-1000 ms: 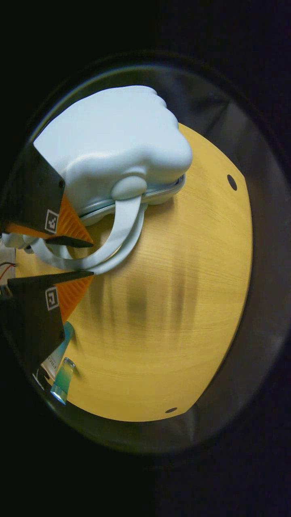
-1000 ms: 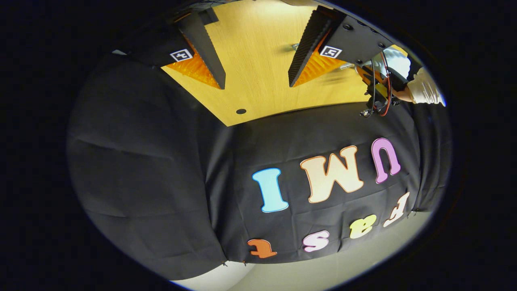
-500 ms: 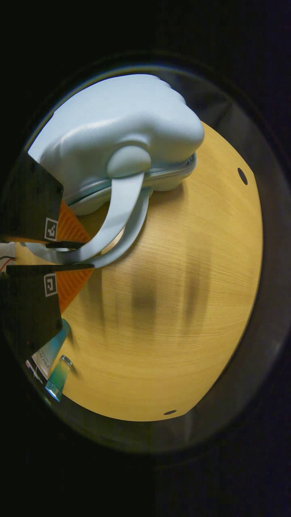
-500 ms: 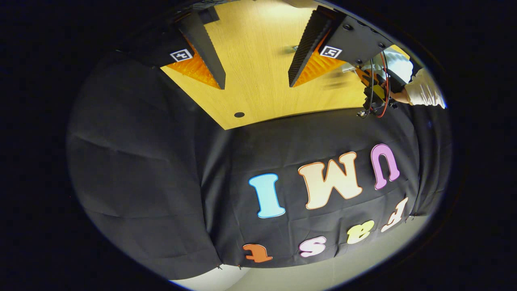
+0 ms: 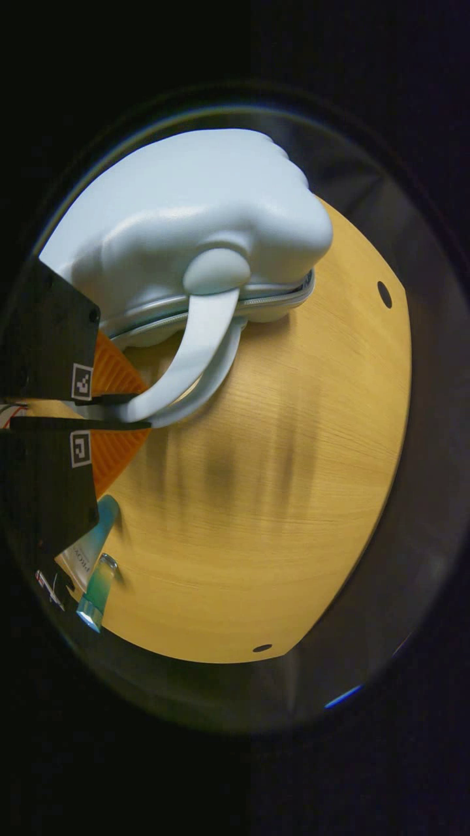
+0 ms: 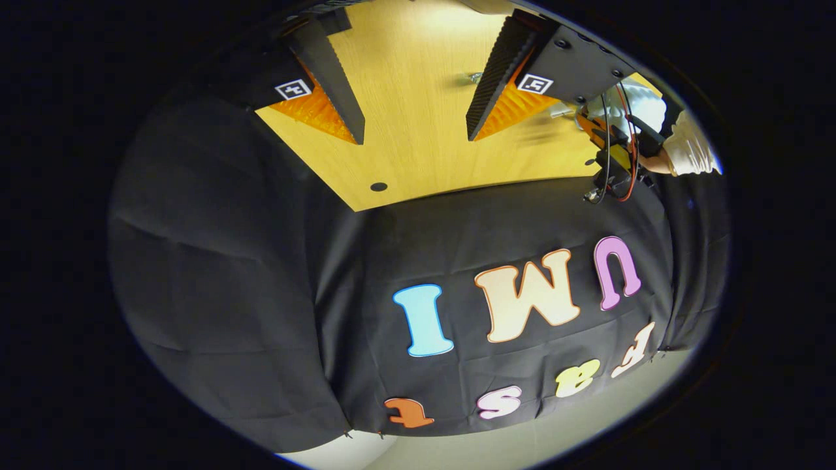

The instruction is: First open the suitcase, pack the skin care products into it, and then close the suitcase.

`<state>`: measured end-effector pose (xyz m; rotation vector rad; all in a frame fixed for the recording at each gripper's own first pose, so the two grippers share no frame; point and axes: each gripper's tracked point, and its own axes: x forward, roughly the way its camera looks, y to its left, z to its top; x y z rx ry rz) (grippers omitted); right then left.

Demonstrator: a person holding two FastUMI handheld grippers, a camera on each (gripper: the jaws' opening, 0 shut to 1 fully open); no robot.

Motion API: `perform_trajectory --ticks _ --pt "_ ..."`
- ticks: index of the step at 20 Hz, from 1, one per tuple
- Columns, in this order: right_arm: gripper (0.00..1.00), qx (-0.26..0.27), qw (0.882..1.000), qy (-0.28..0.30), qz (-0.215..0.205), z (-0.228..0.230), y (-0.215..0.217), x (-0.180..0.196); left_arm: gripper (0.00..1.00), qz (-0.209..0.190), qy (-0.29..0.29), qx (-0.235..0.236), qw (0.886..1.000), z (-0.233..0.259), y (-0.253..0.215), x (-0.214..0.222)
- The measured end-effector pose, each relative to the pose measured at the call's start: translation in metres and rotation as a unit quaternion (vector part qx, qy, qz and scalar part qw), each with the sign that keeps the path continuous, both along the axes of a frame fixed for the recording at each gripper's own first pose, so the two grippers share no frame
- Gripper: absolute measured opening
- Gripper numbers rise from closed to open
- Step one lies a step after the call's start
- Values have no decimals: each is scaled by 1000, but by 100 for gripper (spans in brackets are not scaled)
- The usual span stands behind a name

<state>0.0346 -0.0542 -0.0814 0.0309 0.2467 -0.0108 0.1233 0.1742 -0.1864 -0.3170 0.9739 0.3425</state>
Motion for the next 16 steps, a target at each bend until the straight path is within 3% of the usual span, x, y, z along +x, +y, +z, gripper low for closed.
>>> perform_trajectory --ticks 8,16 --pt "98 5 999 -3 51 -2 31 5 2 -51 -57 -3 997 51 -16 -18" --pt "98 11 996 0 88 -7 52 3 2 -42 -132 1 990 111 -8 -47"
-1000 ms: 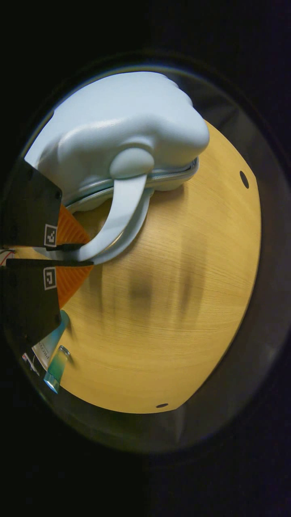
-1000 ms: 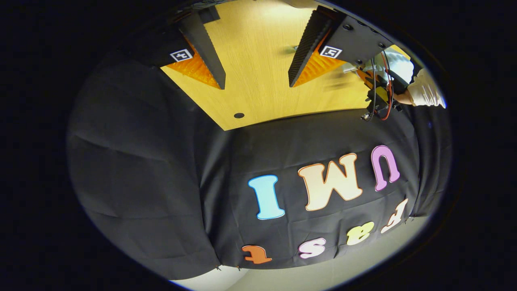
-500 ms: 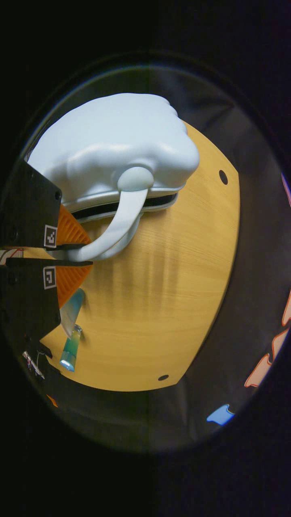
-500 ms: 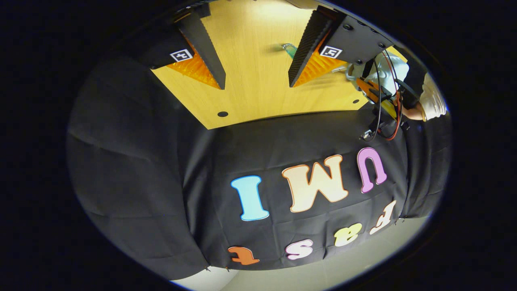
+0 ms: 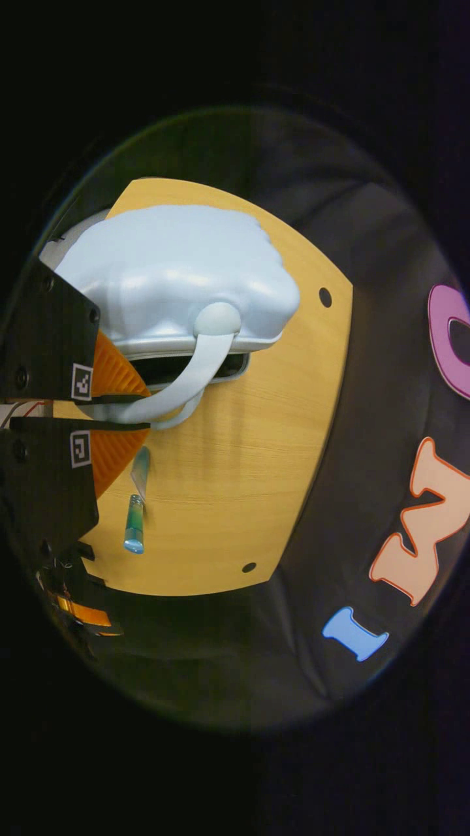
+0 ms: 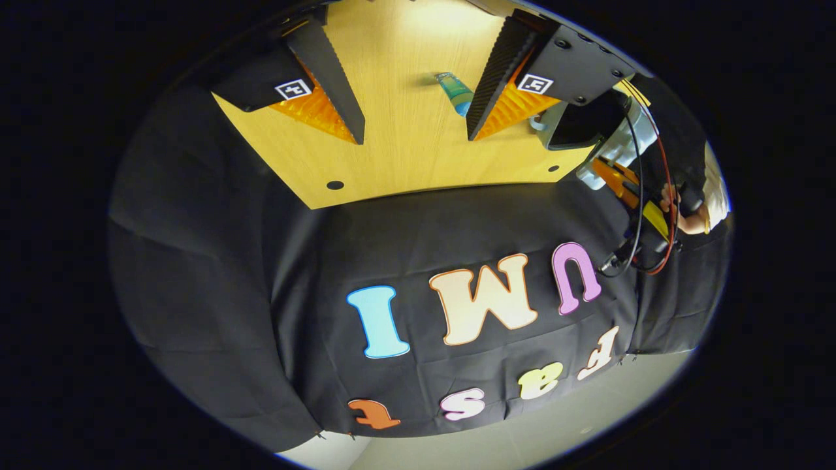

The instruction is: First open the suitcase, pack the skin care products into it, and then close the suitcase.

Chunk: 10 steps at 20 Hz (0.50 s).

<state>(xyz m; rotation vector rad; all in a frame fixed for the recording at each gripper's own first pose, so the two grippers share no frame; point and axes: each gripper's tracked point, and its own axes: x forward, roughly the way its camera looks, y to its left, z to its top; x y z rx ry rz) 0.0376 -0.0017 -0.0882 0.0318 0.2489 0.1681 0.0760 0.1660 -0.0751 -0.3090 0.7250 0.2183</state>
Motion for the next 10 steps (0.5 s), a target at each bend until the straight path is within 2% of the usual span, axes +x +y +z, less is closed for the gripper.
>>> perform_trajectory --ticks 5,10 --pt "98 6 1000 4 28 4 21 6 2 40 -45 -16 998 26 23 -22" --pt "98 -15 999 -3 52 9 45 11 2 64 -81 -19 994 44 43 -29"
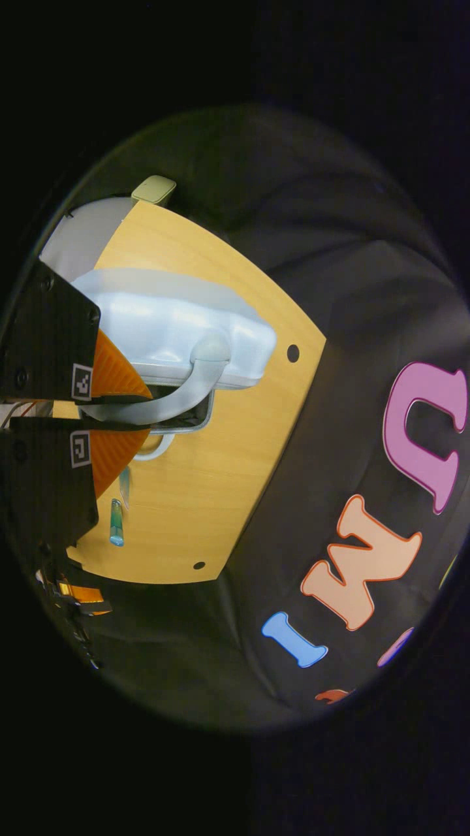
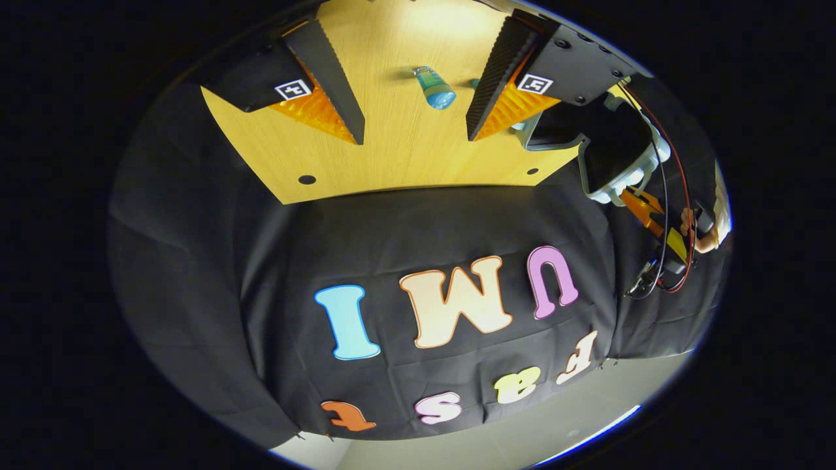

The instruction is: First open the suitcase, pack the skin care products into it, and then close the suitcase.

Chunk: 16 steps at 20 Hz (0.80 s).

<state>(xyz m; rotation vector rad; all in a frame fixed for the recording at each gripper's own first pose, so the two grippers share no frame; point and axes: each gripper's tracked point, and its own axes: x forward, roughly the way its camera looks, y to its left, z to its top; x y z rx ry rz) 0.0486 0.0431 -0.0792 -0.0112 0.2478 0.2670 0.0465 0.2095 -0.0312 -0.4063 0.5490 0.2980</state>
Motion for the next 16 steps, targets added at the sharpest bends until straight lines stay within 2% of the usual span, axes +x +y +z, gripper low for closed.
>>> perform_trajectory --ticks 3,4,6,10,13,14,16 --pt "98 -4 1000 -7 -8 6 18 -6 5 0 -15 -6 1000 6 14 -12" --pt "98 -4 1000 -12 -12 8 26 -9 2 0 -19 -4 1000 7 21 -17" --pt "98 -7 1000 -19 -23 8 42 -16 2 -3 -23 1 1000 7 35 -27" --pt "98 3 998 -42 -44 20 84 -32 2 -29 -26 22 999 5 62 -46" --pt "98 -2 997 -58 -60 25 108 -49 2 -46 -27 25 998 0 79 -56" --pt "98 -5 996 -61 -65 24 115 -56 5 -47 -26 26 998 -2 86 -59" --pt "98 -11 995 -65 -77 21 122 -72 2 -42 -21 32 998 -9 106 -69"
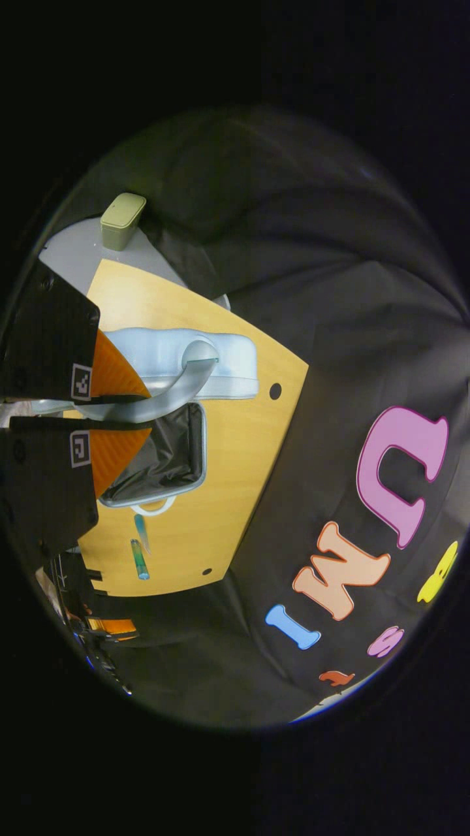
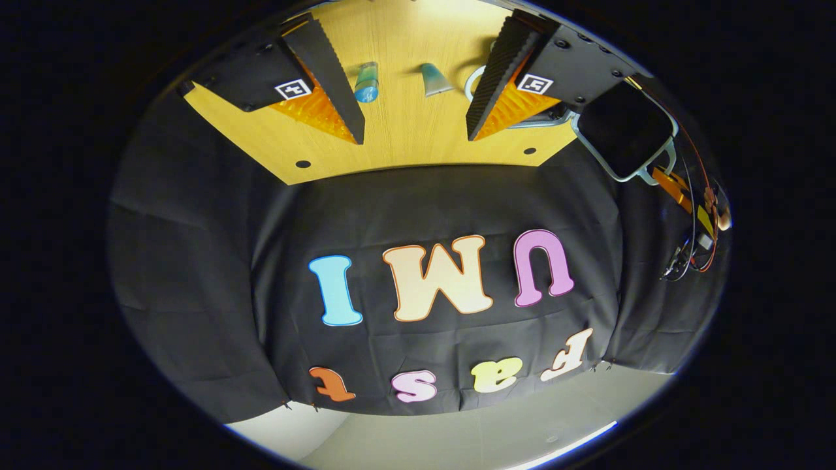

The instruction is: First open the suitcase, pack the skin care products into it, and then close the suitcase.

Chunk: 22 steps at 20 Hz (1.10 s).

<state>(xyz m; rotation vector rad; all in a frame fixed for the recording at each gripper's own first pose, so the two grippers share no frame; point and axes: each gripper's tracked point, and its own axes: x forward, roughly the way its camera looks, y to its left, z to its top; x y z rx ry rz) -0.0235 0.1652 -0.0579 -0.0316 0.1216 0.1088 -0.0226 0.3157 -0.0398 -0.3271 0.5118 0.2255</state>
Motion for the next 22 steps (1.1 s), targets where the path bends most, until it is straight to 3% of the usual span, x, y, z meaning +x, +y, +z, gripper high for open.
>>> perform_trajectory --ticks 4,9,14,17,22 --pt "98 3 1000 12 -21 -14 10 -23 2 32 9 10 999 -21 62 -27" --pt "98 7 1000 6 -30 -9 26 -34 2 57 13 -27 998 -55 102 -43" --pt "94 -18 999 3 -37 -7 27 -43 2 98 63 -9 993 -120 134 -61" --pt "98 -19 999 10 -35 -11 28 -45 5 119 76 -40 989 -157 146 -68" --pt "98 -21 999 11 -41 -13 26 -42 2 133 71 -100 984 -201 150 -72"
